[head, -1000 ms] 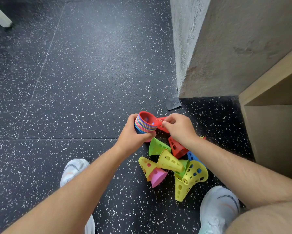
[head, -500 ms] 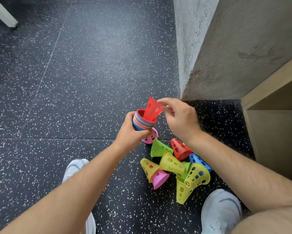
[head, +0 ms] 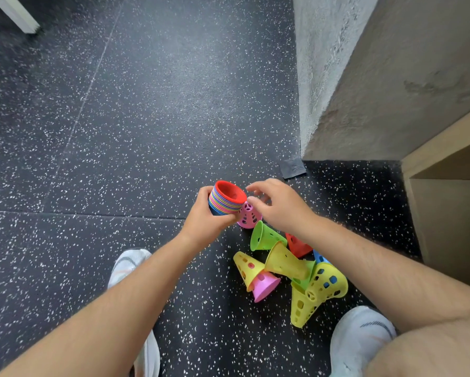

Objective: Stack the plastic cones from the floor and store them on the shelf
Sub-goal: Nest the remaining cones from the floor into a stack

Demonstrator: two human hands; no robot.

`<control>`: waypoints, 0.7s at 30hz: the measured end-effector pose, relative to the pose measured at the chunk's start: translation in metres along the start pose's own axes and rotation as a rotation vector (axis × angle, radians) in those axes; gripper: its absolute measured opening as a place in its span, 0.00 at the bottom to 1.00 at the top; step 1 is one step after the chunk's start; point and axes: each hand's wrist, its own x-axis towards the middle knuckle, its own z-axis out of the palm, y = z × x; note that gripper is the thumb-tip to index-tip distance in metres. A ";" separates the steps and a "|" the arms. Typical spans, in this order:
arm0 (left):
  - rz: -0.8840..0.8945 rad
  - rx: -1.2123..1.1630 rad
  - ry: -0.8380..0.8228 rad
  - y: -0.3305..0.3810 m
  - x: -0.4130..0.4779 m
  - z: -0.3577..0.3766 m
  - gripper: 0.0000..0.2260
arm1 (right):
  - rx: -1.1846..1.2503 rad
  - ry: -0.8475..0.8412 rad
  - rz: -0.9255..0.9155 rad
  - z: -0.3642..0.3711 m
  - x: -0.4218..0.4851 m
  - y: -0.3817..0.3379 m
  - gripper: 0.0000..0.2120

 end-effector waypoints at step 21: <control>-0.002 0.004 -0.005 -0.003 0.008 -0.002 0.27 | 0.142 0.082 0.238 -0.017 0.012 0.008 0.29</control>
